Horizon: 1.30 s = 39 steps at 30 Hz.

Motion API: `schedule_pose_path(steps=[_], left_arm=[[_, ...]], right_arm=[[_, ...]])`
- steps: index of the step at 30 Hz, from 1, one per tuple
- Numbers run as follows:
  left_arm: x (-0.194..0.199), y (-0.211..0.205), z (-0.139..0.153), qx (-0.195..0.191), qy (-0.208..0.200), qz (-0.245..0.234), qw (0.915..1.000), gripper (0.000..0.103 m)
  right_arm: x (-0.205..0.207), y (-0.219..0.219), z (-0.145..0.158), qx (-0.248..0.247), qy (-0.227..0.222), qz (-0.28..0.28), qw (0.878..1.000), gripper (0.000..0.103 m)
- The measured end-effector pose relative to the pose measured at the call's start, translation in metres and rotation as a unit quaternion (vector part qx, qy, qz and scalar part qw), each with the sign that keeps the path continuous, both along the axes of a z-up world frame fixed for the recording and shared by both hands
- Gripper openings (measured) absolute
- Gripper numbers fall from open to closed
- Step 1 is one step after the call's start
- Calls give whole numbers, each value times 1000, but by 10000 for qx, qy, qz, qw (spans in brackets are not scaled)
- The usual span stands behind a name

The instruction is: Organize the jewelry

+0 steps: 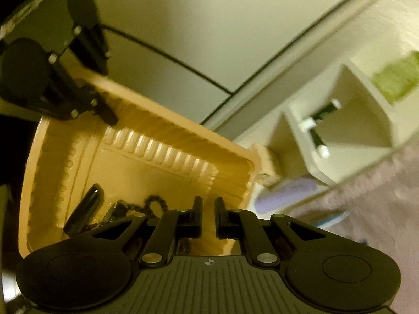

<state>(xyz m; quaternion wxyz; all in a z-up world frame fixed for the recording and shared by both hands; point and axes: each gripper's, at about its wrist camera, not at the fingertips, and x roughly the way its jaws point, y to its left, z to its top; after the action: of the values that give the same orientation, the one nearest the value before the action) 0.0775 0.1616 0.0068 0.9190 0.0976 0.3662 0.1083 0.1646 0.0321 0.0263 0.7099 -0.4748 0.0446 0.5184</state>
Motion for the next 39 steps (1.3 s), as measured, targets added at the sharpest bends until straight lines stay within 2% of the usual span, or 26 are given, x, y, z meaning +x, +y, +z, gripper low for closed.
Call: schedule_pose_path(steps=[4, 7, 9, 11, 12, 16, 21, 23, 25, 29, 33, 39], left_arm=[[0, -1, 0, -2, -6, 10, 10000, 6], [0, -1, 0, -4, -11, 12, 10000, 6], [-1, -2, 0, 6, -15, 2, 10000, 6], [-1, -2, 0, 16, -21, 0, 10000, 6], [-1, -2, 0, 15, -22, -1, 10000, 6], [-1, -3, 0, 30, -20, -3, 10000, 6], [-2, -5, 2, 46, -32, -29, 10000, 6], [-2, -6, 2, 58, -29, -27, 10000, 6], [-3, -6, 2, 67, -22, -29, 10000, 6], [-2, -6, 2, 63, -20, -26, 10000, 6], [-2, -7, 2, 68, -19, -21, 10000, 6], [-2, -7, 2, 77, -9, -22, 10000, 6]], right_arm=[[4, -34, 10, 636, 139, -757, 9950, 9], [9, -68, 12, 1227, 457, -1518, 9797, 16], [11, -93, 11, 1648, 659, -2039, 9628, 34], [12, -124, 5, 2110, 921, -2624, 9371, 47], [10, -138, 0, 2306, 1033, -2899, 9231, 48], [-4, -180, -25, 2669, 1366, -3627, 8824, 48], [-21, -214, -62, 3060, 2134, -4373, 8182, 48], [-27, -217, -73, 3108, 2391, -4475, 8037, 48], [-34, -215, -82, 3148, 2522, -4489, 7974, 48], [-42, -202, -93, 3148, 2648, -4377, 7995, 47], [-38, -180, -106, 3048, 2790, -4306, 8024, 32], [-30, -155, -119, 3097, 2961, -4268, 7964, 28]])
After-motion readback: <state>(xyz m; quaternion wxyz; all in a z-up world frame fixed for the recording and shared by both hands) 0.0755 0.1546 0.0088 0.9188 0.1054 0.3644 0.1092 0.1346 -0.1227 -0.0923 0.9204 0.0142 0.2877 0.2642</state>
